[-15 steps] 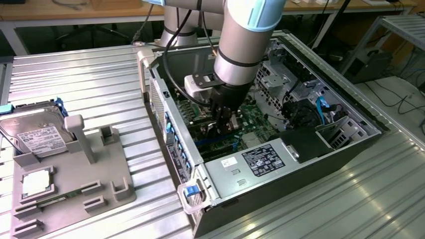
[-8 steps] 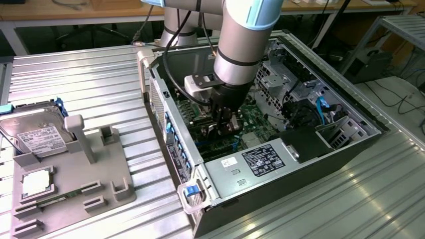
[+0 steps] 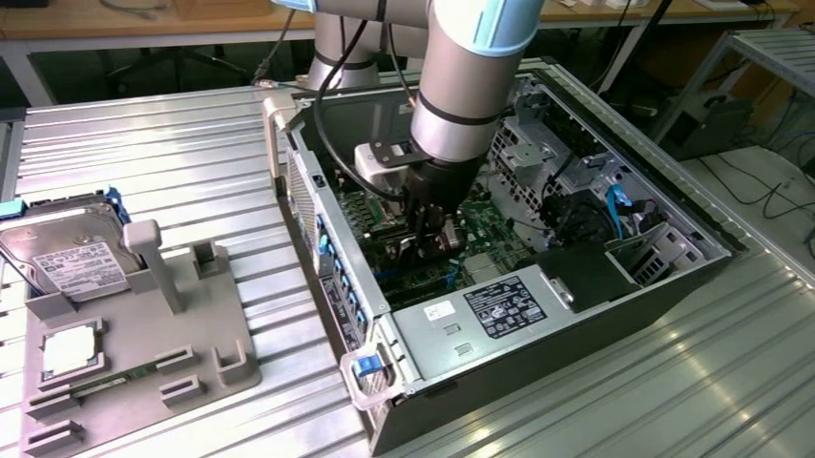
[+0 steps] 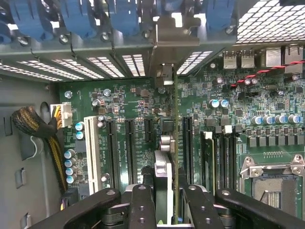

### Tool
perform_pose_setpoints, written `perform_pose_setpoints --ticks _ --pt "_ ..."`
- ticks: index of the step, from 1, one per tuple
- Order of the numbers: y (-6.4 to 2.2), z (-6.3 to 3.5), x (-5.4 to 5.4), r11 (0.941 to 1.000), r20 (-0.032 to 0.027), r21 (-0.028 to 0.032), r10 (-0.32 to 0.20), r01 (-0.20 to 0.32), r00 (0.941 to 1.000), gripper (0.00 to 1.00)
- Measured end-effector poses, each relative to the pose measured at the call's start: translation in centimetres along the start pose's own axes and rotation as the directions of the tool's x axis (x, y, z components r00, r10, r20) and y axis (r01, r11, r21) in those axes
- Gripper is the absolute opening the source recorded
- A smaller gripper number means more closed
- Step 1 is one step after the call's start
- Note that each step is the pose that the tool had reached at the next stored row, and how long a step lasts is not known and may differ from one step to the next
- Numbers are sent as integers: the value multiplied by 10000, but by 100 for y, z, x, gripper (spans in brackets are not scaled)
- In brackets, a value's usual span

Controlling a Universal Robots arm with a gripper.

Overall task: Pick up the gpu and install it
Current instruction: 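Insert the gpu into the slot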

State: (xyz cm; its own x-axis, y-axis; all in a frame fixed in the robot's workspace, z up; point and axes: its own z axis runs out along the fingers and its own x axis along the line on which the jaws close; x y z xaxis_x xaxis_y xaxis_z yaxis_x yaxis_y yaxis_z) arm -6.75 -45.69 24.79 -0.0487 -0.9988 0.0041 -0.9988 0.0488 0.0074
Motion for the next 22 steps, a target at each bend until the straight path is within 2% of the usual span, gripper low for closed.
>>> perform_pose_setpoints --ticks 8,22 --pt "52 4 -14 10000 -1 0 0 0 10000 28" --pt "55 8 -37 10000 2 0 -34 34 10000 28"
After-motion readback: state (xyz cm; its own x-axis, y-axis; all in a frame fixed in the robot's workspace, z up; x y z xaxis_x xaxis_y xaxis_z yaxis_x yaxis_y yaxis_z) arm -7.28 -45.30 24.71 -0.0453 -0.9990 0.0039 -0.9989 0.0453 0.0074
